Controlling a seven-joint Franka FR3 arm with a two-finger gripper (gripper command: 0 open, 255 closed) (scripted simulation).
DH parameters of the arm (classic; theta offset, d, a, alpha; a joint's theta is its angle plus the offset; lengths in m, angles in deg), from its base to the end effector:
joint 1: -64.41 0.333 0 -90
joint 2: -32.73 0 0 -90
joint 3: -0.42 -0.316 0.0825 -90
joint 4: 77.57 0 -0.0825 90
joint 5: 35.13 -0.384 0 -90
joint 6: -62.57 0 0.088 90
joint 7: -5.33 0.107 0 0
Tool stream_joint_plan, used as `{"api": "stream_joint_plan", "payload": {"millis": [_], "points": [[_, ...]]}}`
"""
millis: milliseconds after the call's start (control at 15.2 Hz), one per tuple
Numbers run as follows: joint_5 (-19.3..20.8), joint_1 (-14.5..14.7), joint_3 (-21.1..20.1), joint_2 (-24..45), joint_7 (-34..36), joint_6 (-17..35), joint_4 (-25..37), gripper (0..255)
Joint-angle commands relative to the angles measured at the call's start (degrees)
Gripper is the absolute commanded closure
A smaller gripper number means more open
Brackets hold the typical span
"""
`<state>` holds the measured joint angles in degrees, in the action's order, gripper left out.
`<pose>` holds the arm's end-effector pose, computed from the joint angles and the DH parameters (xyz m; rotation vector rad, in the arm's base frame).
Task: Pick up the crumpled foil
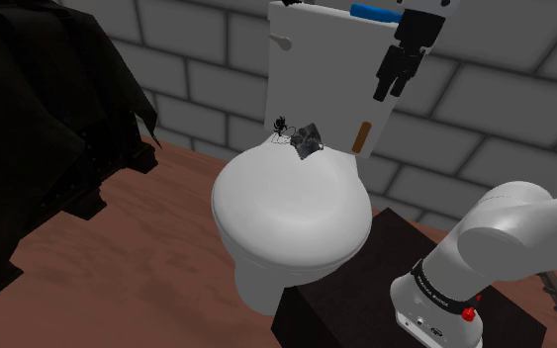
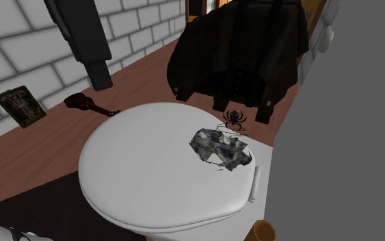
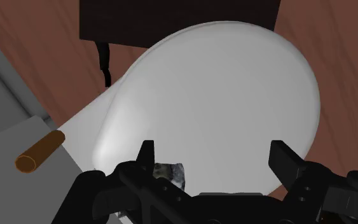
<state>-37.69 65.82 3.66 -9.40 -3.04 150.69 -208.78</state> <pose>0.3181 -0.0108 0.6027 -3.0513 -0.1988 0.0164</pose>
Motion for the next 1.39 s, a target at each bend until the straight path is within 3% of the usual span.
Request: {"api": "stream_joint_plan", "payload": {"millis": [0,660,1320], "points": [[0.0,0.0,0.0,0.0,0.0,0.0,0.0,0],[3.8,1.6,6.0,18.1,-15.0,13.4,3.2,0],[3.1,2.6,9.3,39.7,-29.0,22.7,14.4,0]]}}
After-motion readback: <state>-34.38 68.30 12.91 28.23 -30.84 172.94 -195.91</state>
